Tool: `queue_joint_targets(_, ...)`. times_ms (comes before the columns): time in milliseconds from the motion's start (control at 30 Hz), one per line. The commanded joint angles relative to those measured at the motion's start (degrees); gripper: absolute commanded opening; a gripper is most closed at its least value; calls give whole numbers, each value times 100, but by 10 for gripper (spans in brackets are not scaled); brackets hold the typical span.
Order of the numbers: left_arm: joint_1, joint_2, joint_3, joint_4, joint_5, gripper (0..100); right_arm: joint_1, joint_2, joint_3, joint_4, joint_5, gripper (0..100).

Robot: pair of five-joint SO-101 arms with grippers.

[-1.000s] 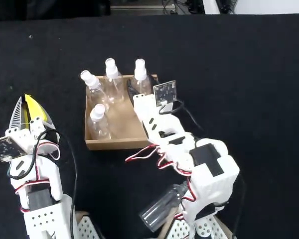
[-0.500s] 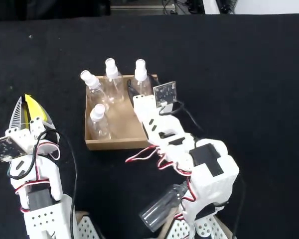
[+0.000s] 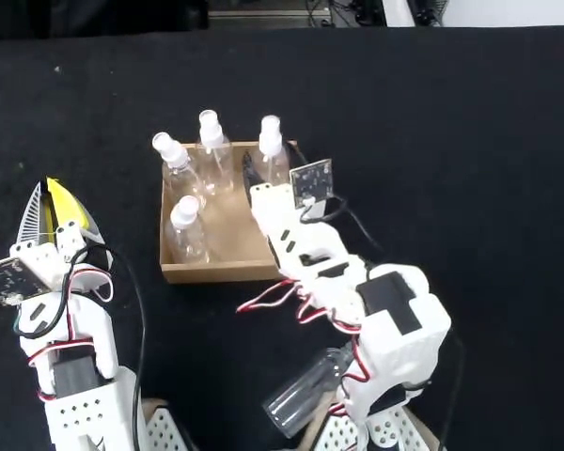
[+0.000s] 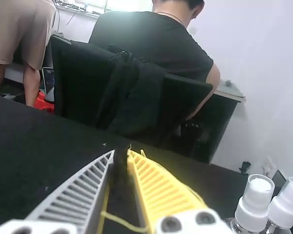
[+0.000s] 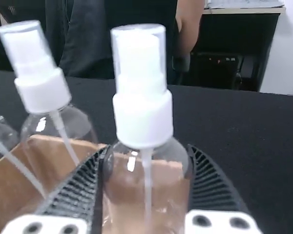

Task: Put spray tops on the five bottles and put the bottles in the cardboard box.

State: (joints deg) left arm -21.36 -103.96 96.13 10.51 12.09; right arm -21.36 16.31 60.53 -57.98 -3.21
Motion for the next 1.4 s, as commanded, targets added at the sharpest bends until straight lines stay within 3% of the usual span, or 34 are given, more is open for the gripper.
queue_joint_targets(0,-75,-62,119,26,0,30,-79,-48,48,-132,35,233)
queue_joint_targets(800,-75,-62,119,26,0,30,-105,-576,295,-79,18,263)
queue_joint_targets(967,-75,-62,119,18,0,30,-105,-681,338,-79,0,354)
queue_joint_targets(1233,-75,-62,119,18,0,30,-176,-1068,295,-70,9,351)
queue_joint_targets(1367,-75,-62,119,18,0,30,-158,-1727,259,615,-9,351)
